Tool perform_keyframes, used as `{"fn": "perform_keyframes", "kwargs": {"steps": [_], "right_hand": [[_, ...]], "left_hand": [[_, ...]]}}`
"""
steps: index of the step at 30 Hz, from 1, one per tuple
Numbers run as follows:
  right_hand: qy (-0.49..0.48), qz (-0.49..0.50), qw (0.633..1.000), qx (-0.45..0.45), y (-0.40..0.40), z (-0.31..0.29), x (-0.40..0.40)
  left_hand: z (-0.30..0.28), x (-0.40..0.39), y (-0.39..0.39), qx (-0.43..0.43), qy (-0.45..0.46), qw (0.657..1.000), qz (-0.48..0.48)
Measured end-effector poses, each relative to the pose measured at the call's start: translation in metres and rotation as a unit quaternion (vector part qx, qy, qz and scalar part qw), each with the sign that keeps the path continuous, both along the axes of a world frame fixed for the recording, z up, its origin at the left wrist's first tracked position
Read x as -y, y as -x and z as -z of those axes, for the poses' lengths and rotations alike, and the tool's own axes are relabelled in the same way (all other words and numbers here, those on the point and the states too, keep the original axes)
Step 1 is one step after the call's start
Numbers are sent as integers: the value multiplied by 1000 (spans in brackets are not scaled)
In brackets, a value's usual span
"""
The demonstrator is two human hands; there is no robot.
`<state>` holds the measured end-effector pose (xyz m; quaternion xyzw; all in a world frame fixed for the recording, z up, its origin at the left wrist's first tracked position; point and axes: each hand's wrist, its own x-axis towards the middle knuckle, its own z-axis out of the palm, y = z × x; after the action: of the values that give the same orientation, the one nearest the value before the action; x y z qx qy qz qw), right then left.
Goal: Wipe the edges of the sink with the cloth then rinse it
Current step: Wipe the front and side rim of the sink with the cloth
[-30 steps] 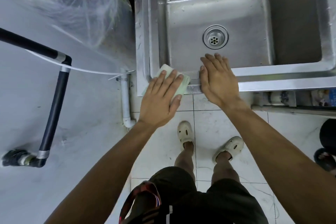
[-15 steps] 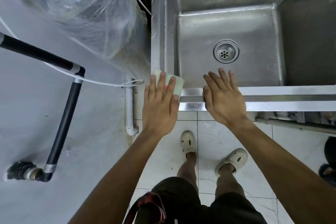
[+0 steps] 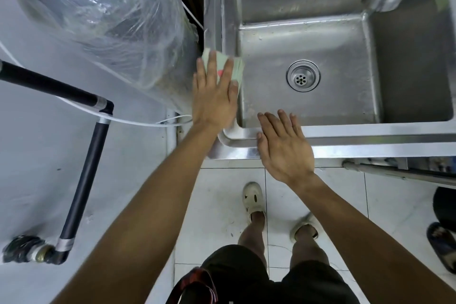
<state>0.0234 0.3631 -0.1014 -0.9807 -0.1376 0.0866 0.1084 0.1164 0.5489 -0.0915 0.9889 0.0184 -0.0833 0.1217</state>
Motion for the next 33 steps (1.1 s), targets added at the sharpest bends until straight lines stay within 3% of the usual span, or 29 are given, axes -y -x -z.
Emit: {"fn": "perform_keyframes", "kwargs": {"steps": [4, 19, 23, 28, 33], "right_hand": [[5, -1, 1000, -1, -2, -4, -2], [0, -2, 1000, -1, -2, 1, -1], [-4, -3, 1000, -7, -2, -2, -2], [-111, -75, 991, 15, -35, -3, -48], [-92, -123, 988, -32, -67, 12, -76]], "left_hand": [[6, 2, 59, 3, -2, 1000, 4], [0, -5, -133, -10, -24, 1000, -6], [-4, -4, -139, -4, -29, 1000, -3], [-6, -11, -136, -30, -4, 999, 12], [-5, -19, -141, -42, -10, 998, 53]]}}
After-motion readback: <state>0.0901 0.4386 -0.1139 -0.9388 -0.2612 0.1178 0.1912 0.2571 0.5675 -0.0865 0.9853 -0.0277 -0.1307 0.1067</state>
